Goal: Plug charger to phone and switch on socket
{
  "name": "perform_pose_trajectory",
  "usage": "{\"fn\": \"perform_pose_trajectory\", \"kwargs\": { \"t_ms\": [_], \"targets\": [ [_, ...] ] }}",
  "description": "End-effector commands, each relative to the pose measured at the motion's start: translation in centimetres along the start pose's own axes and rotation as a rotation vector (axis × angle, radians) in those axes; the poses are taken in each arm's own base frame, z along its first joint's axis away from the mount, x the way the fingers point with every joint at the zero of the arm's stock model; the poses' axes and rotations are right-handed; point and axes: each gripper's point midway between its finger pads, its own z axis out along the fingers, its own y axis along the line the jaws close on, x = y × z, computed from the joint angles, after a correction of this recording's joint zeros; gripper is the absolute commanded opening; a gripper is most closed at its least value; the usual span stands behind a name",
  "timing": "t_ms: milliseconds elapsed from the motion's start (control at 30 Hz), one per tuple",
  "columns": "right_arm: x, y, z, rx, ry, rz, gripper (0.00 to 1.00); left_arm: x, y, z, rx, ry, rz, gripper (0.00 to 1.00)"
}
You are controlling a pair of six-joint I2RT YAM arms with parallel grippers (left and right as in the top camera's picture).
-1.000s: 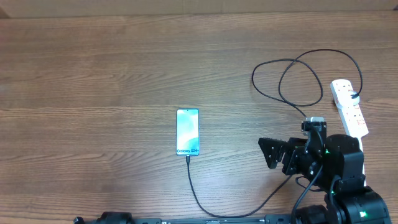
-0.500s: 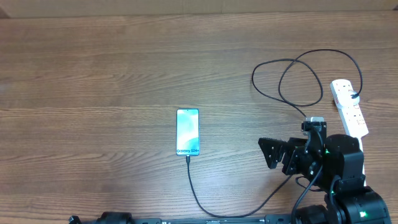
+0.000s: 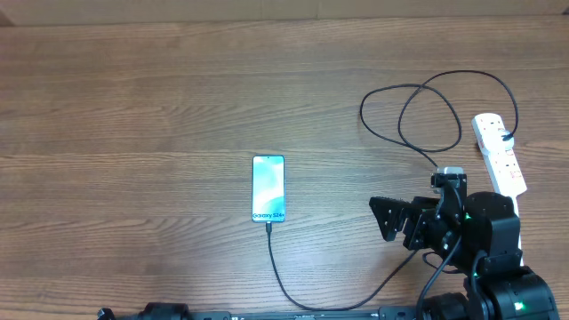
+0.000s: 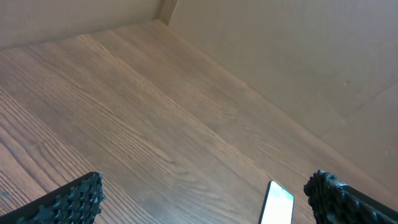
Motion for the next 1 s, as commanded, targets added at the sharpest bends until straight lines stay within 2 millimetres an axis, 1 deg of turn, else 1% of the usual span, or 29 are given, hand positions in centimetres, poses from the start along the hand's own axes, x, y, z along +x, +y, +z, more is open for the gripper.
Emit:
{"fn": "perform_pose_trajectory", "kwargs": {
  "t_ms": [0, 967],
  "targets": [
    [-0.49, 0.15, -0.33, 0.001, -0.018, -0.005, 1.00, 0.02, 0.43, -0.12, -0.014, -0.018, -0.018, 1.00],
    [-0.36, 0.10, -0.33, 0.003, -0.013, -0.003, 1.00, 0.21, 0.17, -0.12, 0.001, -0.007, -0.022, 1.00]
  ]
}}
